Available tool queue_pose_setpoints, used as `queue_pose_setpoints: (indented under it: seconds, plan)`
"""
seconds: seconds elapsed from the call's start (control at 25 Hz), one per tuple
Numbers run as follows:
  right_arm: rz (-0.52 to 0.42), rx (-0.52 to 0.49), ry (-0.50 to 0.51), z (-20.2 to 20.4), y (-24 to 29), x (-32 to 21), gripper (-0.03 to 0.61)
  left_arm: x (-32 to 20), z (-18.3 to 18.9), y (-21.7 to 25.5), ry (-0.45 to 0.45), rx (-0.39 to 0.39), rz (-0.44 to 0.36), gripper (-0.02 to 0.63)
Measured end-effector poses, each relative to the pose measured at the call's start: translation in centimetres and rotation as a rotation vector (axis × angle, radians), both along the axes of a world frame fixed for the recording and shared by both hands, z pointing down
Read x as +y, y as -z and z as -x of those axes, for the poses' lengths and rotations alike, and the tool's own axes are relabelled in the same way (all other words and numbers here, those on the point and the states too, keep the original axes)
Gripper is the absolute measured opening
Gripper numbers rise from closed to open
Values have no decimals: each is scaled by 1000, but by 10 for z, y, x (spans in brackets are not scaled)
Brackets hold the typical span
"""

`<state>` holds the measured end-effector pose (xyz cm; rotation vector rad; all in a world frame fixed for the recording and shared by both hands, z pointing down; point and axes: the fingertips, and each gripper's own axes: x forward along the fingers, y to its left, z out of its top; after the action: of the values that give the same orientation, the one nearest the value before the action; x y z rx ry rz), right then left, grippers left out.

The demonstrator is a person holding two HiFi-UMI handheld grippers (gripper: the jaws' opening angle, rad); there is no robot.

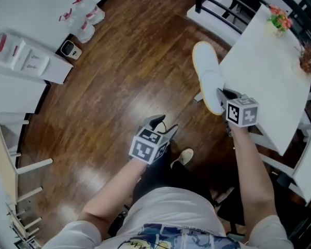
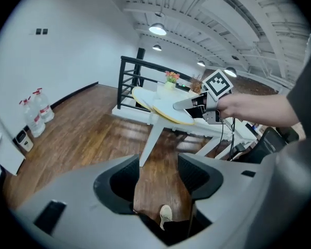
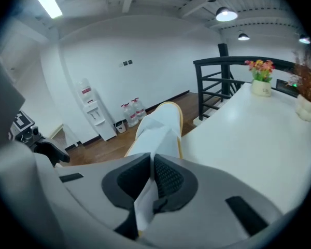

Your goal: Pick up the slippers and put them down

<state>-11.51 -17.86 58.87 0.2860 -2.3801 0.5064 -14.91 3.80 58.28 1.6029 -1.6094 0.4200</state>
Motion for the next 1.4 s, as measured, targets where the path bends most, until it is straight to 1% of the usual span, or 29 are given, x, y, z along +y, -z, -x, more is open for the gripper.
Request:
queue_pose_setpoints:
  seconds: [0.16, 0.28, 0.4, 0.56, 0.68, 0.76, 0.84, 0.92, 0.96, 1.0, 1.08, 1.16, 1.24, 1.32, 1.4]
  plan:
    - [-2, 38, 96, 76, -56, 26, 28, 18, 42, -53, 132, 56, -12, 232]
    - [21, 60, 137, 133, -123, 33, 28, 20, 76, -111, 192, 70, 16, 232]
    - [48, 80, 174, 181, -201, 32, 28, 11, 109, -173, 244, 65, 30, 232]
    - [57, 106, 209, 232, -320, 36, 28, 5, 148, -268, 301, 38, 51, 232]
    - [91, 111, 190, 259, -422, 36, 28, -1, 171, -352, 356, 20, 65, 232]
    - [93, 128, 185, 269, -492, 35, 28, -6, 182, -410, 418, 46, 77, 232]
    - [92, 157, 191, 273, -561, 35, 28, -7, 195, -464, 516, 88, 87, 232]
    - [100, 181, 198, 277, -623, 39, 28, -4, 212, -502, 611, 115, 85, 232]
    - [101, 188, 207, 281, -651, 41, 28, -4, 221, -514, 637, 119, 85, 232]
    - [97, 194, 223, 286, -676, 42, 28, -8, 230, -522, 645, 113, 91, 232]
    - [86, 229, 270, 286, -725, 47, 25, -17, 250, -529, 620, 68, 118, 232]
    - [98, 290, 302, 267, -769, 64, 25, -20, 261, -532, 578, 27, 139, 227]
    - [115, 326, 298, 247, -802, 80, 26, -20, 264, -536, 548, 35, 140, 226]
    - [117, 332, 281, 236, -821, 87, 36, -19, 263, -541, 537, 61, 145, 227]
    - [128, 339, 281, 231, -832, 90, 75, -21, 259, -545, 529, 85, 152, 232]
